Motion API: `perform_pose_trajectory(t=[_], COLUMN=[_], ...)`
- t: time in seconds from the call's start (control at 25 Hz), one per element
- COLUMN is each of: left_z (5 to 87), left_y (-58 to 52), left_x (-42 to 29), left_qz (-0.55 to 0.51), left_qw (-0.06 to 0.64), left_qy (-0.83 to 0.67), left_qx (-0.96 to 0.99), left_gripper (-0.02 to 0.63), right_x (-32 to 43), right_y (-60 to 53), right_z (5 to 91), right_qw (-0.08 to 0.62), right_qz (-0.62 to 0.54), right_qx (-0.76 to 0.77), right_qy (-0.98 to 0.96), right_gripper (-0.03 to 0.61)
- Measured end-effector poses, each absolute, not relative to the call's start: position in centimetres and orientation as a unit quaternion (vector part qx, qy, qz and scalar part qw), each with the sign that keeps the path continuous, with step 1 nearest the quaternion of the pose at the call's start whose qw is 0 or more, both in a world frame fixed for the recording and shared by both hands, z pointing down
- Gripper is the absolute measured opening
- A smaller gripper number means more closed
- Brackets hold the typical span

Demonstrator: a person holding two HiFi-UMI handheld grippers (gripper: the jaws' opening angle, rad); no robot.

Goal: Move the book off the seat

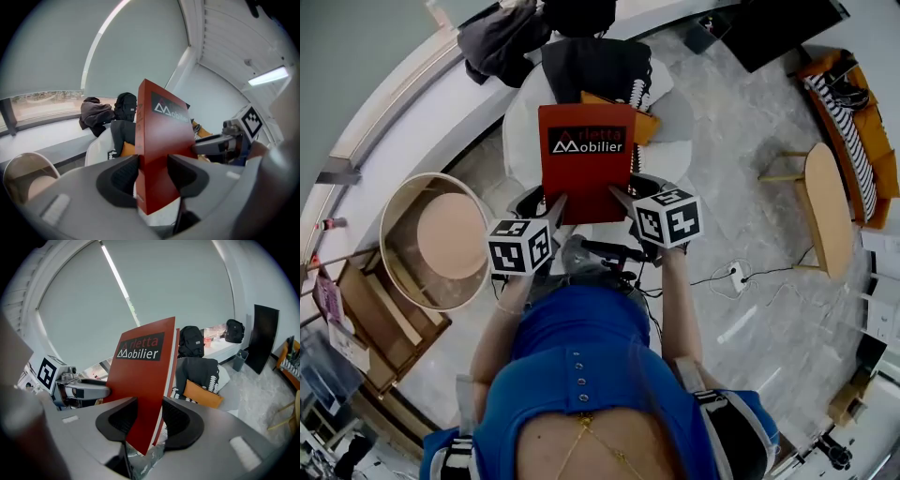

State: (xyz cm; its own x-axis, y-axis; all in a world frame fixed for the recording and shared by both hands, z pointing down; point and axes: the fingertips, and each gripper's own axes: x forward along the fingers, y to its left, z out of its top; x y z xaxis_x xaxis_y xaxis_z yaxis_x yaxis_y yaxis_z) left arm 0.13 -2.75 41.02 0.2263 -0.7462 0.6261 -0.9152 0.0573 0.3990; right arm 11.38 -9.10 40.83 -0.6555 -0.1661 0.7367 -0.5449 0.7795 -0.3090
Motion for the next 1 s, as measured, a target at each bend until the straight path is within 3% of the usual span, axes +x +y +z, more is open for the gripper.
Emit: perform_pose_trajectory(t=[0.4, 1.0], left_z=[41.5, 40.9], left_y=[7.8, 36.1], left_x=[-11.3, -29.5], left_qz=[0.051, 0.000], left_qw=[0.411, 0.415], left_qy=[-0.674, -0.759], left_qx=[0.612, 0.502], left_gripper=[0.192, 0.190], right_x=[-1.7, -22.9], right_y=[-0.9, 25.1], right_z=[40.6, 40.4], right_qw=[0.398, 0.407], right_qz=[0.203, 0.156], right_qx=[0.115, -0.024], right_qy=[-0.887, -0.900], right_gripper=[0.169, 0.169])
